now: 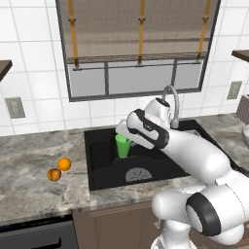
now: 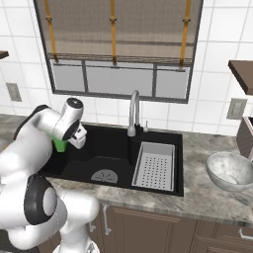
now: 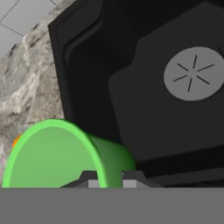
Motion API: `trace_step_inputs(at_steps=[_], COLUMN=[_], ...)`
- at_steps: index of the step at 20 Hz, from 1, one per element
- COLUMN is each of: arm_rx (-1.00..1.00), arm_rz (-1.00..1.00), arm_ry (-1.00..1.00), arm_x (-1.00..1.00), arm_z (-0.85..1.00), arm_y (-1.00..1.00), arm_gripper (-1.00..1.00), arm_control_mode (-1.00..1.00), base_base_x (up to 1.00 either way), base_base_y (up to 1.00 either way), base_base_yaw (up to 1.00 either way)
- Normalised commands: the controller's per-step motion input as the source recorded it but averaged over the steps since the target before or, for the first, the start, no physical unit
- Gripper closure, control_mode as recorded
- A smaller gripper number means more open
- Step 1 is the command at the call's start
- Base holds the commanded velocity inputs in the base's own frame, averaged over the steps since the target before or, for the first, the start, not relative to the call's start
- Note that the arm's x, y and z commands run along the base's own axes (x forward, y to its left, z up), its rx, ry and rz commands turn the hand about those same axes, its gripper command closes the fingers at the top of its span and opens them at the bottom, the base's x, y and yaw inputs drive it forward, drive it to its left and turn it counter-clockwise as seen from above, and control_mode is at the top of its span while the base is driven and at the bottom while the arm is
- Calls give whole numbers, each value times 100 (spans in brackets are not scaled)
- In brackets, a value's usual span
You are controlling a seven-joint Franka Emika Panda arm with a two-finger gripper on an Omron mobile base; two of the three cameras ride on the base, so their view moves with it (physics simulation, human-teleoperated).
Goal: Remove the peach and orange from the sink. Then move the bowl and cup from the counter to the sink for washing.
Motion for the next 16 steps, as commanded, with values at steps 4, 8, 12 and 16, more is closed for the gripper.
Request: trace_step_inputs(at_steps=[4, 8, 12, 16], arm_rx=[0, 0, 0, 0], arm_rz=[2, 2, 3, 2], arm_ry=[0, 0, 0, 0], arm_x=[23, 23, 22, 21], arm_z=[-34, -34, -35, -36], arm_y=[6, 8, 10, 12], arm_gripper=[100, 100, 100, 100], arm_control_mode=[-100, -100, -100, -100], base_base_x=[0, 0, 0, 0], base_base_y=[0, 0, 0, 0], base_base_yaw=[0, 0, 0, 0])
